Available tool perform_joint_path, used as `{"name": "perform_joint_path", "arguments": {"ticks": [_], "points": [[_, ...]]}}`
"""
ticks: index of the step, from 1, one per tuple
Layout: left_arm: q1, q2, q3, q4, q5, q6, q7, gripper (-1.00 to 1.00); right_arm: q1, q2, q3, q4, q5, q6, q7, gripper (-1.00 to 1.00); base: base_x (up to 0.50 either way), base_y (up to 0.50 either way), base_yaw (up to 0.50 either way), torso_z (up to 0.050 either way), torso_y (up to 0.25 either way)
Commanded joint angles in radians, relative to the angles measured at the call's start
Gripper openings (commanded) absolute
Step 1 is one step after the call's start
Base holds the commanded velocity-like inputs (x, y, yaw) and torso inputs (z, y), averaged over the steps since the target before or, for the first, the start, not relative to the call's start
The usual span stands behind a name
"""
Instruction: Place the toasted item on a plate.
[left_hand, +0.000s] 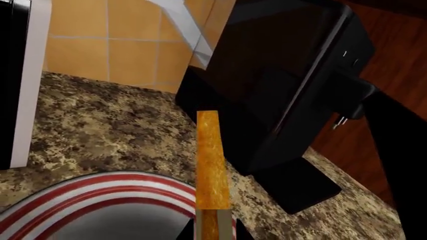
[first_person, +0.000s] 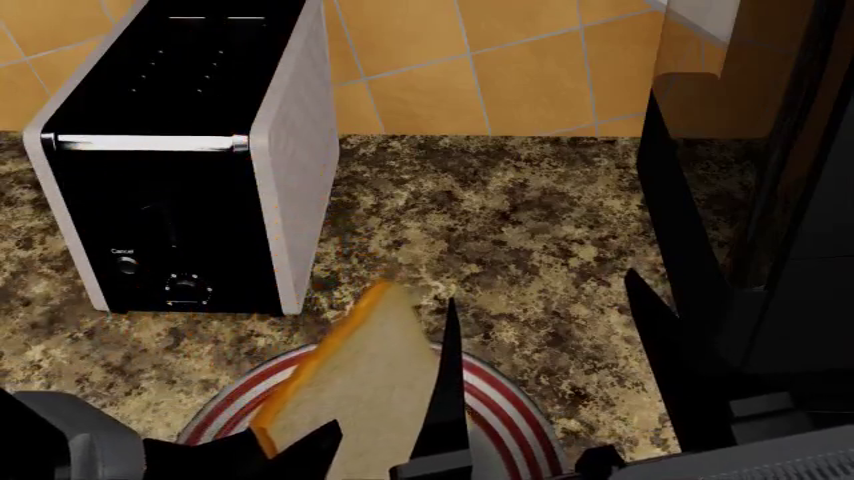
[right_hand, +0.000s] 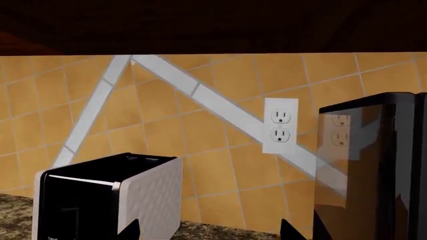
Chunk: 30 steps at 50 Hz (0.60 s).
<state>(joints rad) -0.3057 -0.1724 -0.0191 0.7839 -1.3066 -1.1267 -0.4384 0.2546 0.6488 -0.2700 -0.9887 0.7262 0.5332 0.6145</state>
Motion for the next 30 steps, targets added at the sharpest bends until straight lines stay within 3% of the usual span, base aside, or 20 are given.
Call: {"name": "perform_joint_path", "arguments": {"ticks": [1, 13, 14, 30], "points": [[0.016, -0.013, 0.011, -0.009, 0.016, 0.023, 0.003, -1.0, 0.006, 0.004, -0.008, 0.002, 0.003, -0.005, 0.006, 1.0, 0.0, 0.0, 0.0, 0.0, 0.0], [0.042, -0.027, 0.019, -0.007, 0.042, 0.048, 0.018, -1.0, 0.01, 0.014, -0.015, 0.001, 0.005, -0.008, 0.013, 1.0, 0.0, 0.0, 0.0, 0.0, 0.0], [0.046, -0.028, 0.024, -0.005, 0.049, 0.05, 0.022, 1.0, 0.008, 0.017, -0.013, -0.002, 0.008, -0.008, 0.016, 1.0, 0.0, 0.0, 0.0, 0.0, 0.0], [0.055, -0.058, 0.051, -0.011, 0.109, 0.071, 0.045, 1.0, 0.016, 0.017, -0.03, 0.003, 0.004, -0.017, 0.019, 1.0, 0.0, 0.0, 0.0, 0.0, 0.0]]}}
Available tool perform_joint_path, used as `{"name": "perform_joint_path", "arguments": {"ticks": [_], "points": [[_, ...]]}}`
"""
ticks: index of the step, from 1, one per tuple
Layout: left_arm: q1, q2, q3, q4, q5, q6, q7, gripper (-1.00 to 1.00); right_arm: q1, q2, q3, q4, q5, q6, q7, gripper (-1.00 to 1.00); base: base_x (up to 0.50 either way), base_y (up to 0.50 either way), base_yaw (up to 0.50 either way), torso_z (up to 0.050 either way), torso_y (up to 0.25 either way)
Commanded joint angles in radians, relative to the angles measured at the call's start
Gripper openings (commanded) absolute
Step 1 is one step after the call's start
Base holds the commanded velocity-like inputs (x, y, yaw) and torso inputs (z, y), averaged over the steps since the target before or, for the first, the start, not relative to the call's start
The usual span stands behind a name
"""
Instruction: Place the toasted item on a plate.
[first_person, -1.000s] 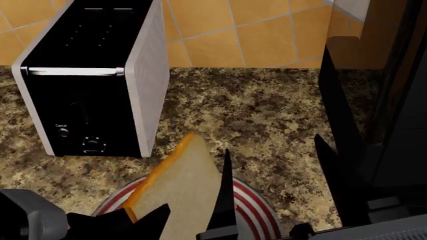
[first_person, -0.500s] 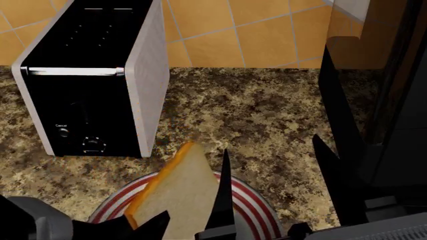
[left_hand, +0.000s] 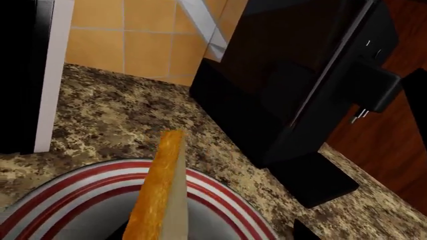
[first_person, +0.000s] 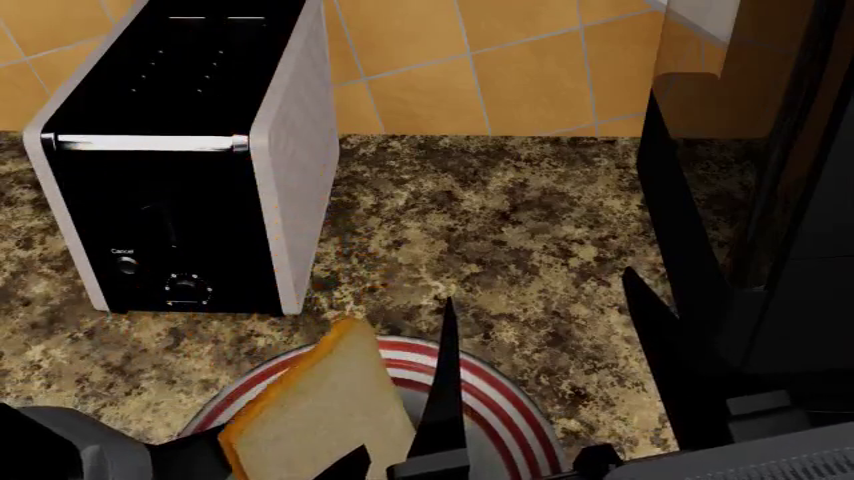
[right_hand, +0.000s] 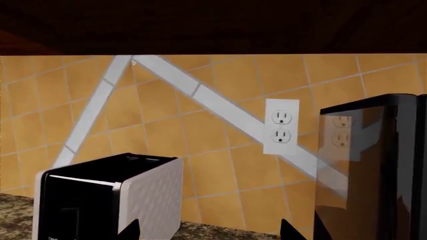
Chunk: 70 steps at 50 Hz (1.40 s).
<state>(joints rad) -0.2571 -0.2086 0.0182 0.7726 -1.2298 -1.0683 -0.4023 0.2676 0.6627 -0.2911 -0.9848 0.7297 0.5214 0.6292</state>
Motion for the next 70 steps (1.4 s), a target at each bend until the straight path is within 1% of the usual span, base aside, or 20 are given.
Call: {"name": "perform_joint_path", "arguments": {"ticks": [1, 5, 10, 13, 14, 19, 27, 36, 41, 48, 49, 53, 54, 55, 56, 59, 63, 66, 69, 70], "points": [[0.007, -0.024, 0.014, 0.002, 0.033, 0.013, 0.007, 1.0, -0.001, 0.005, -0.006, -0.001, 0.002, -0.008, 0.006, 1.0, 0.0, 0.0, 0.0, 0.0, 0.0], [0.016, -0.035, 0.019, 0.0, 0.054, 0.022, 0.017, 1.0, -0.002, 0.01, -0.006, -0.009, 0.009, -0.009, 0.01, 1.0, 0.0, 0.0, 0.0, 0.0, 0.0], [0.002, -0.079, 0.048, 0.004, 0.128, 0.012, 0.019, 1.0, -0.005, 0.016, -0.008, -0.012, 0.011, -0.013, 0.013, 1.0, 0.0, 0.0, 0.0, 0.0, 0.0], [-0.005, -0.086, 0.043, -0.001, 0.135, 0.021, 0.023, 1.0, 0.002, 0.013, -0.014, -0.008, 0.01, -0.01, 0.015, 1.0, 0.0, 0.0, 0.0, 0.0, 0.0], [-0.008, -0.097, 0.057, 0.001, 0.163, 0.02, 0.024, 1.0, 0.006, 0.01, -0.017, -0.005, 0.01, -0.011, 0.014, 1.0, 0.0, 0.0, 0.0, 0.0, 0.0], [-0.01, -0.115, 0.075, -0.01, 0.208, 0.034, 0.031, 1.0, 0.008, 0.012, -0.021, -0.005, 0.01, -0.013, 0.017, 1.0, 0.0, 0.0, 0.0, 0.0, 0.0], [-0.042, -0.129, 0.053, -0.023, 0.203, 0.032, 0.012, 1.0, 0.014, 0.019, -0.02, -0.013, 0.024, -0.014, 0.024, 1.0, 0.0, 0.0, 0.0, 0.0, 0.0], [-0.041, -0.147, 0.056, -0.04, 0.235, 0.053, 0.023, 1.0, 0.031, 0.014, -0.033, 0.001, 0.019, -0.016, 0.024, 1.0, 0.0, 0.0, 0.0, 0.0, 0.0], [-0.047, -0.154, 0.042, -0.023, 0.212, 0.043, 0.004, 1.0, 0.027, 0.019, -0.034, -0.003, 0.019, -0.019, 0.03, 1.0, 0.0, 0.0, 0.0, 0.0, 0.0], [-0.102, -0.17, 0.017, 0.023, 0.143, -0.004, -0.053, 1.0, 0.03, 0.021, -0.043, -0.005, 0.018, -0.019, 0.034, 1.0, 0.0, 0.0, 0.0, 0.0, 0.0], [-0.107, -0.165, -0.001, 0.023, 0.123, -0.004, -0.069, 1.0, 0.03, 0.022, -0.045, -0.007, 0.018, -0.019, 0.034, 1.0, 0.0, 0.0, 0.0, 0.0, 0.0], [-0.142, -0.186, -0.006, 0.056, 0.075, -0.044, -0.111, 1.0, 0.025, 0.03, -0.043, -0.008, 0.018, -0.021, 0.038, 1.0, 0.0, 0.0, 0.0, 0.0, 0.0], [-0.156, -0.187, -0.027, 0.065, 0.025, -0.058, -0.148, 1.0, 0.029, 0.032, -0.042, -0.012, 0.022, -0.018, 0.042, 1.0, 0.0, 0.0, 0.0, 0.0, 0.0], [-0.17, -0.2, -0.023, 0.082, 0.02, -0.072, -0.159, 1.0, 0.032, 0.034, -0.042, -0.014, 0.026, -0.015, 0.045, 1.0, 0.0, 0.0, 0.0, 0.0, 0.0], [-0.19, -0.203, -0.049, 0.092, -0.051, -0.081, -0.205, 1.0, 0.037, 0.037, -0.04, -0.021, 0.034, -0.01, 0.051, 1.0, 0.0, 0.0, 0.0, 0.0, 0.0], [-0.225, -0.234, -0.064, 0.128, -0.14, -0.104, -0.27, 1.0, 0.043, 0.049, -0.034, -0.033, 0.046, -0.005, 0.062, 1.0, 0.0, 0.0, 0.0, 0.0, 0.0], [-0.285, -0.324, -0.135, 0.144, -0.281, -0.099, -0.387, 1.0, 0.041, 0.073, -0.02, -0.044, 0.066, -0.008, 0.078, 1.0, 0.0, 0.0, 0.0, 0.0, 0.0], [-0.336, -0.392, -0.161, 0.145, -0.39, -0.084, -0.468, 1.0, 0.068, 0.103, 0.001, -0.052, 0.118, 0.008, 0.105, 1.0, 0.0, 0.0, 0.0, 0.0, 0.0], [-0.354, -0.419, -0.181, 0.14, -0.414, -0.072, -0.484, 1.0, 0.139, 0.154, -0.021, -0.061, 0.184, 0.01, 0.161, 1.0, 0.0, 0.0, 0.0, 0.0, 0.0], [-0.352, -0.428, -0.187, 0.137, -0.413, -0.072, -0.486, 1.0, 0.178, 0.188, -0.036, -0.061, 0.217, 0.007, 0.19, 1.0, 0.0, 0.0, 0.0, 0.0, 0.0]]}}
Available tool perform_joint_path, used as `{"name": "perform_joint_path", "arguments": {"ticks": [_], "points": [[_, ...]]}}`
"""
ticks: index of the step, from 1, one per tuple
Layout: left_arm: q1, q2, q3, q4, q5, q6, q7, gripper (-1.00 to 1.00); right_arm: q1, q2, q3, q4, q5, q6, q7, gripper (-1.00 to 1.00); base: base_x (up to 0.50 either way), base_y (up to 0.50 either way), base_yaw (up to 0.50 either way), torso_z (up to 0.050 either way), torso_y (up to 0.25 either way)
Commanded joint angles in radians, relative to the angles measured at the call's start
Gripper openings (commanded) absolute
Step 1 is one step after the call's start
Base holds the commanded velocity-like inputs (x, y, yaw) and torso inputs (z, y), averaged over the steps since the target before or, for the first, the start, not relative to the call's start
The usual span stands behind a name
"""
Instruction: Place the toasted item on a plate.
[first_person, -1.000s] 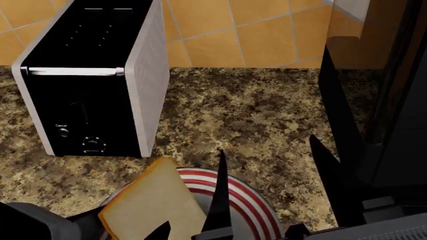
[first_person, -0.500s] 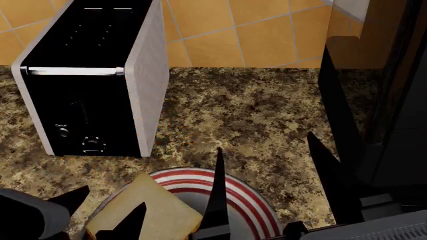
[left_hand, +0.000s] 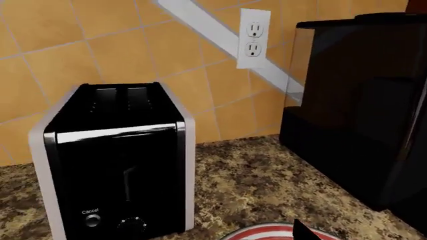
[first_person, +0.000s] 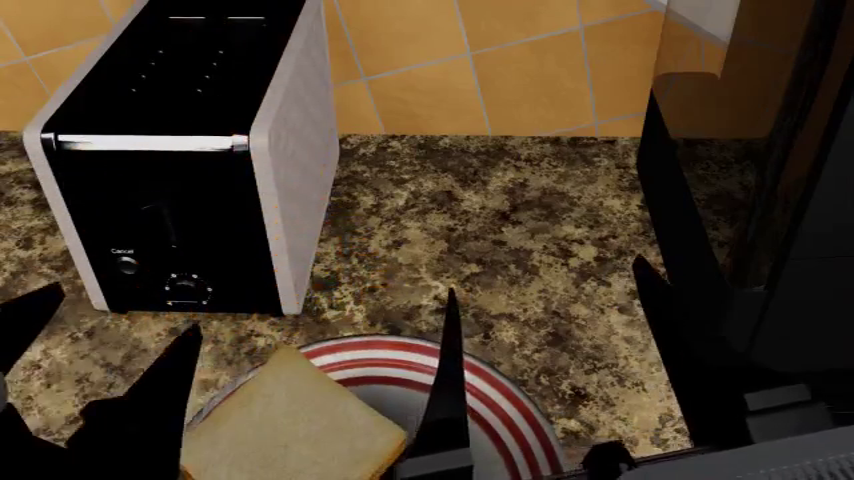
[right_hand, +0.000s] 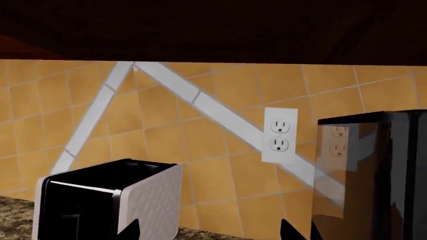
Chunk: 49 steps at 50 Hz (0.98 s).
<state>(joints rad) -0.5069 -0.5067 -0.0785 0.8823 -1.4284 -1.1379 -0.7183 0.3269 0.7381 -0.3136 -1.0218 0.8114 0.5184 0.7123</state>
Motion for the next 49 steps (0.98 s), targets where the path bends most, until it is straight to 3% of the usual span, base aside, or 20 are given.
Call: {"name": "perform_joint_path", "arguments": {"ticks": [1, 6, 19, 24, 34, 42, 49], "points": [[-0.1, -0.129, -0.09, 0.023, -0.203, -0.005, -0.162, 1.0, 0.144, 0.14, -0.037, -0.024, 0.154, -0.009, 0.129, 1.0, 0.0, 0.0, 0.0, 0.0, 0.0], [-0.093, -0.188, -0.144, 0.028, -0.247, 0.019, -0.199, 1.0, 0.355, 0.359, -0.279, -0.025, 0.236, -0.202, 0.286, 1.0, 0.0, 0.0, 0.0, 0.0, 0.0], [-0.109, -0.379, -0.27, 0.043, -0.443, 0.093, -0.315, 1.0, 0.815, 0.621, -0.701, -0.025, 0.328, -0.412, 0.393, 1.0, 0.0, 0.0, 0.0, 0.0, 0.0], [-0.092, -0.441, -0.34, 0.047, -0.508, 0.118, -0.338, 1.0, 0.994, 0.701, -0.798, -0.024, 0.394, -0.437, 0.387, 1.0, 0.0, 0.0, 0.0, 0.0, 0.0], [-0.054, -0.505, -0.473, 0.03, -0.559, 0.124, -0.344, 1.0, 1.147, 0.829, -0.74, -0.019, 0.55, -0.426, 0.36, 1.0, 0.0, 0.0, 0.0, 0.0, 0.0], [-0.026, -0.602, -0.617, -0.007, -0.66, 0.114, -0.371, 1.0, 1.207, 0.832, -0.674, -0.024, 0.638, -0.362, 0.369, 1.0, 0.0, 0.0, 0.0, 0.0, 0.0], [0.013, -0.593, -0.724, -0.024, -0.679, 0.061, -0.374, 1.0, 1.25, 0.833, -0.625, -0.024, 0.705, -0.313, 0.375, 1.0, 0.0, 0.0, 0.0, 0.0, 0.0]]}}
